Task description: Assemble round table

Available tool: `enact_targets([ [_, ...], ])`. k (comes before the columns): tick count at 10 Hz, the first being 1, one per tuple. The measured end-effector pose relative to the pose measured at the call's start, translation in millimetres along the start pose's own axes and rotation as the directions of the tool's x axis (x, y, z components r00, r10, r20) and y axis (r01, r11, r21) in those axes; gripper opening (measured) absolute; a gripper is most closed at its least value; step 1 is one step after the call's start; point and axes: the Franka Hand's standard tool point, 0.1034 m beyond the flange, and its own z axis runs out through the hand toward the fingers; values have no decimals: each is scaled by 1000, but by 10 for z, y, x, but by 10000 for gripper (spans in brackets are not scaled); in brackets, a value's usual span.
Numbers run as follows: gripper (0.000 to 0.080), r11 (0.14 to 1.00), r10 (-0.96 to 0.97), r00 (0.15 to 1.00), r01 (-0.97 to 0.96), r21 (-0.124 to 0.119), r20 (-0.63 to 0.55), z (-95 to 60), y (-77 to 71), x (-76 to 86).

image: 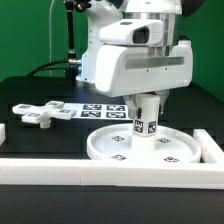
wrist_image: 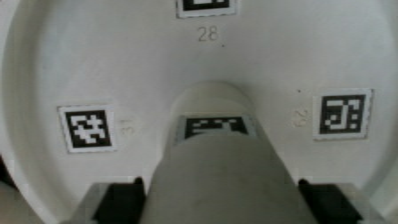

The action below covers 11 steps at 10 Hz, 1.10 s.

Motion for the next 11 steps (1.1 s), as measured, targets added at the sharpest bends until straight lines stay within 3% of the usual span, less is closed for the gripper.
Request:
enact_targets([
  [3, 410, 924, 381, 925, -380, 33, 0, 9, 4, -17],
  [6, 410, 707, 706, 708, -706, 52, 20, 14, 2, -38],
  [7, 410, 624, 779, 626, -780, 52, 28, 14, -1, -40],
  [11, 410, 458, 887, 460, -887, 57, 38, 20, -4, -42],
])
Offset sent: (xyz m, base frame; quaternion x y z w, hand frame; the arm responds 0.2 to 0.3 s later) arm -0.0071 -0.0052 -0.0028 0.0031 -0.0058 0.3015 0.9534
